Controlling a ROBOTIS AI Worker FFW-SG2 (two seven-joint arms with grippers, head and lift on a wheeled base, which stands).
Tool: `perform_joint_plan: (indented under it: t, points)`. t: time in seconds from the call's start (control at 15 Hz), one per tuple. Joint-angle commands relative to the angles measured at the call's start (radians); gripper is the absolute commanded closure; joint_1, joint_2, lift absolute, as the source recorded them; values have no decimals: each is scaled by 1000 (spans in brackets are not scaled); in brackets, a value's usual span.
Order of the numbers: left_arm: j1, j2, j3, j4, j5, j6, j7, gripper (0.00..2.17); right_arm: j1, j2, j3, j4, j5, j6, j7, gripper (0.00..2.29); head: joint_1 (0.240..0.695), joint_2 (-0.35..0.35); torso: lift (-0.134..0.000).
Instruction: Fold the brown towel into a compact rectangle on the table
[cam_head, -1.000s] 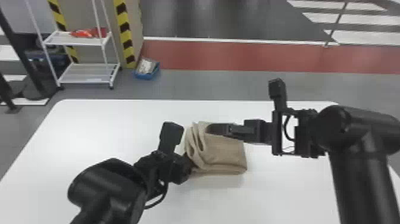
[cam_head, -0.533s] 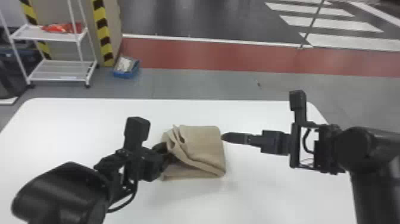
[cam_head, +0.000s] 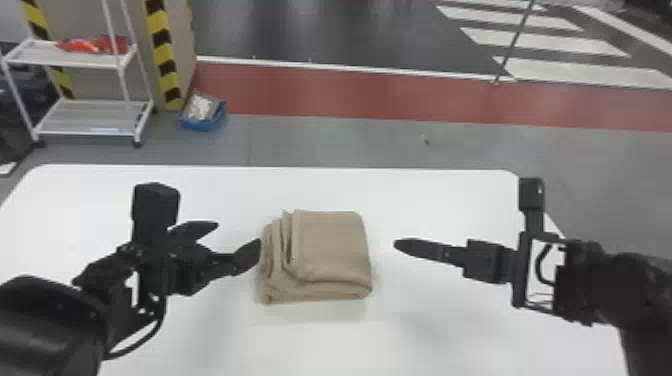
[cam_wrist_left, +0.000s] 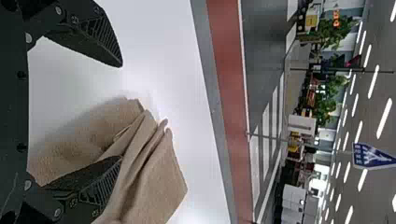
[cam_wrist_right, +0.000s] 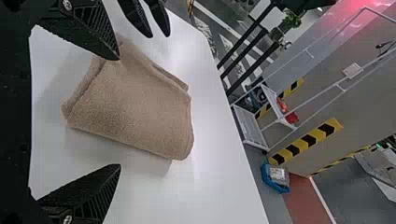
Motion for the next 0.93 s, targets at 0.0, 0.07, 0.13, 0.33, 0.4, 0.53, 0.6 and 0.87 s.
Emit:
perform_joint_plan:
  t: [0.0, 0.07, 0.13, 0.33, 0.4, 0.53, 0.6, 0.87]
  points:
    - [42, 30, 86, -29, 3, -40, 1, 87, 57, 0, -10, -41, -4, -42, 21, 66, 695, -135, -124]
    - [54, 43, 115, -29, 4, -89, 1, 87, 87, 0, -11, -49, -13, -79, 43, 66, 695, -103, -124]
    - [65, 47, 144, -23, 10, -125, 1, 87, 113, 0, -13, -53, -24, -113, 53, 66, 695, -86, -124]
    - [64, 52, 181, 6, 37, -175, 1, 87, 157, 4, -16, -83, -25, -113, 90, 677, 695, -31, -124]
    - [59, 52, 186, 16, 41, -181, 1, 87, 166, 6, -10, -101, -20, -101, 92, 1285, 695, -16, -124]
    - [48, 52, 190, 39, 47, -187, -6, 87, 189, 12, 16, -124, -7, -67, 98, 1838, 695, 11, -124]
    - [42, 50, 187, 51, 47, -196, -8, 87, 203, 15, 29, -144, 1, -70, 98, 1841, 695, 18, -124]
    - [31, 50, 196, 91, 83, -221, -19, 87, 222, 21, 65, -132, 55, -85, 96, 1851, 695, 51, -124]
